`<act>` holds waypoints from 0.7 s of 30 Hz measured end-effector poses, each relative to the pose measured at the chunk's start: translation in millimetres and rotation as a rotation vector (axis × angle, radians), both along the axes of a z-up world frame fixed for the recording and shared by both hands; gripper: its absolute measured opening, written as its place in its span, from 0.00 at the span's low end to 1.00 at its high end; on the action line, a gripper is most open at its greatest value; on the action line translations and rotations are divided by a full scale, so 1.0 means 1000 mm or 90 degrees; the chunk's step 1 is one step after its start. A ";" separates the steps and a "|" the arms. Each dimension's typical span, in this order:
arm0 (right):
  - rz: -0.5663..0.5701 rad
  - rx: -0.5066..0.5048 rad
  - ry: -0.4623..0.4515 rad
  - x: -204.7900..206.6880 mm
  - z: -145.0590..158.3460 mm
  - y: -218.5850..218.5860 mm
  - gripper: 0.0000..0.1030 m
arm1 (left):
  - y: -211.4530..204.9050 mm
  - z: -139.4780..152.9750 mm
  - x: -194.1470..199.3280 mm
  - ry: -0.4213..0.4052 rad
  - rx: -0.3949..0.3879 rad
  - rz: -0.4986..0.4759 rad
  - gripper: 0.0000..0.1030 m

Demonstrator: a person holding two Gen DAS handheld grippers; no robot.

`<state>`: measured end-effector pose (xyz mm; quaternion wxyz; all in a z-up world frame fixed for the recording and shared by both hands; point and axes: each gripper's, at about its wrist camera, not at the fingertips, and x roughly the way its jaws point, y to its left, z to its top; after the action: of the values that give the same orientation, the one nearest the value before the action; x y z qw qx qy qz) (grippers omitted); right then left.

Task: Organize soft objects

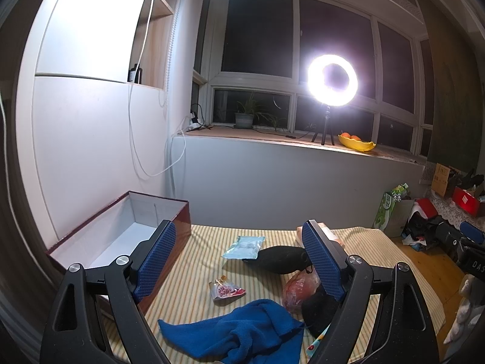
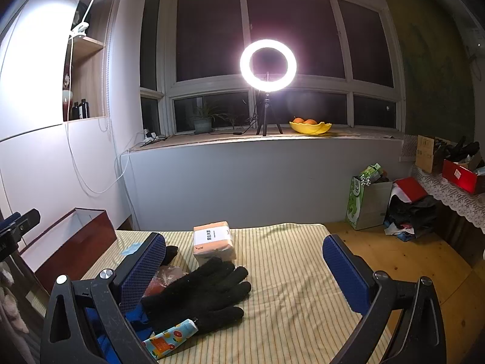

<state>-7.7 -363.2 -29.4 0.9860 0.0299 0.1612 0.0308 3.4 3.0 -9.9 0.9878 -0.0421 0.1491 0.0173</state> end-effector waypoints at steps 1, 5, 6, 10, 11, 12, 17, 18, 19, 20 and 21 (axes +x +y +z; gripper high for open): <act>0.000 0.000 0.000 0.000 0.000 0.000 0.99 | 0.000 0.000 0.000 0.000 0.000 0.000 0.83; 0.000 0.002 0.002 0.000 -0.001 0.000 0.99 | 0.000 -0.001 0.001 0.003 0.000 -0.001 0.83; 0.000 0.002 0.003 0.000 -0.001 0.000 0.99 | 0.000 -0.001 0.002 0.004 -0.001 -0.002 0.83; 0.000 0.003 0.003 0.000 0.000 0.000 0.99 | 0.000 -0.001 0.001 0.003 0.000 -0.003 0.83; 0.001 0.003 0.004 0.000 -0.001 0.000 0.99 | -0.001 -0.001 0.001 0.003 0.000 -0.003 0.83; 0.001 0.004 0.004 0.000 -0.001 -0.001 0.99 | -0.001 -0.001 0.001 0.003 0.000 -0.003 0.83; 0.003 0.004 0.006 0.000 -0.003 -0.001 0.99 | -0.001 -0.001 0.001 0.003 0.000 -0.003 0.83; 0.003 0.004 0.006 0.000 -0.003 -0.001 0.99 | -0.001 -0.001 0.001 0.003 0.000 -0.003 0.83; 0.004 0.004 0.006 0.000 -0.003 -0.001 0.99 | -0.001 -0.001 0.001 0.003 0.001 -0.003 0.83; 0.004 0.005 0.006 0.000 -0.003 -0.001 0.99 | -0.001 -0.001 0.002 0.004 0.001 -0.003 0.83; 0.004 0.005 0.006 0.000 -0.003 -0.001 0.99 | -0.001 -0.001 0.001 0.004 0.001 -0.003 0.83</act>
<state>-7.4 -363.9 -32.7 0.9850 0.0334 0.1660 0.0340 4.6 2.0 -10.9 0.9874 -0.0409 0.1521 0.0150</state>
